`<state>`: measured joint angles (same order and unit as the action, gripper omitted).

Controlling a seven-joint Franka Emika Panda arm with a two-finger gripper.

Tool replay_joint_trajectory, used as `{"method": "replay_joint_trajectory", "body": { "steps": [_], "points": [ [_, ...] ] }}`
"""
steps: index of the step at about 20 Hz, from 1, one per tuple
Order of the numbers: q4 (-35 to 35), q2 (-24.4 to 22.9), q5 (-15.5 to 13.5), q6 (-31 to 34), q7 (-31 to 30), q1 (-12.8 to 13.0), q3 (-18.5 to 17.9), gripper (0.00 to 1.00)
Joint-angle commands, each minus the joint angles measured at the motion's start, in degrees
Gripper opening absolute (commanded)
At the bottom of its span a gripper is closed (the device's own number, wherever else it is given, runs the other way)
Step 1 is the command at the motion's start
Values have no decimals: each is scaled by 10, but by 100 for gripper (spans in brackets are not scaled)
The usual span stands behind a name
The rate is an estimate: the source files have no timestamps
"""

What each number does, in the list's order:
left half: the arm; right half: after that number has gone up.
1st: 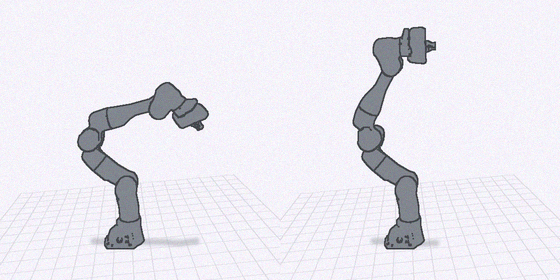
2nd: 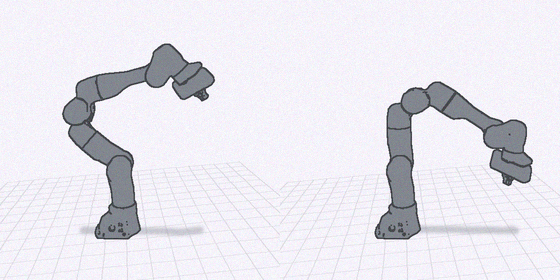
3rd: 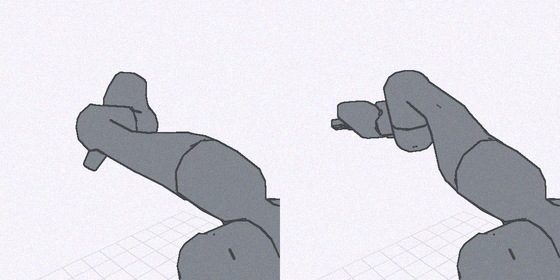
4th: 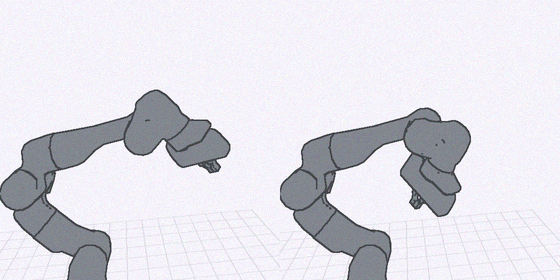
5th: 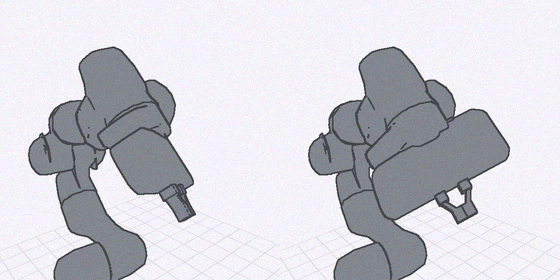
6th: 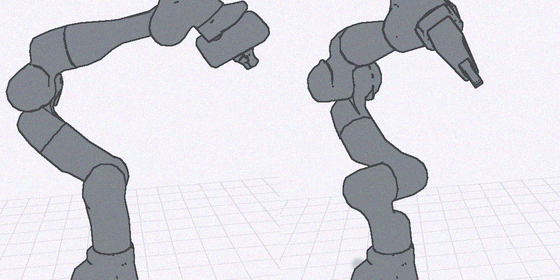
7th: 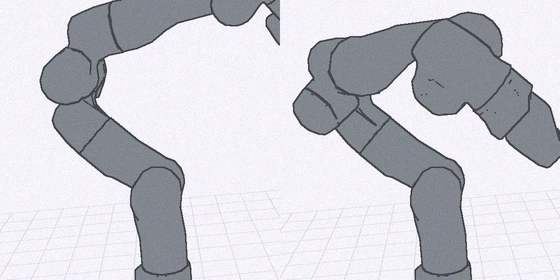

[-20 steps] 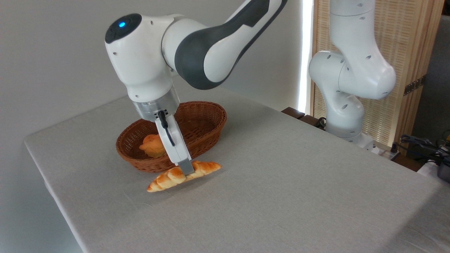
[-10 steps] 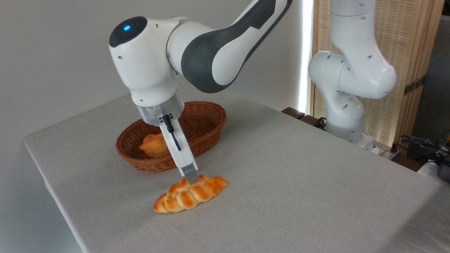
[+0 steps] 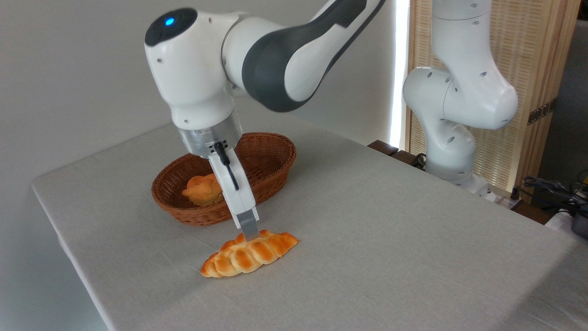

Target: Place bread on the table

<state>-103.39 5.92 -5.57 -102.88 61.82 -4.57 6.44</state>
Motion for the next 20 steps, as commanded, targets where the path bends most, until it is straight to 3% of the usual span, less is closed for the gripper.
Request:
{"method": "replay_joint_trajectory", "body": {
  "steps": [1, 5, 9, 20],
  "points": [
    [5, -12, 4, 5, 2, -3, -10, 100],
    [9, -20, 4, 6, 2, -3, -13, 100],
    [9, -63, 1, 8, -2, -3, -31, 100],
    [12, -71, 4, 8, -21, -2, -27, 100]
  ]
}}
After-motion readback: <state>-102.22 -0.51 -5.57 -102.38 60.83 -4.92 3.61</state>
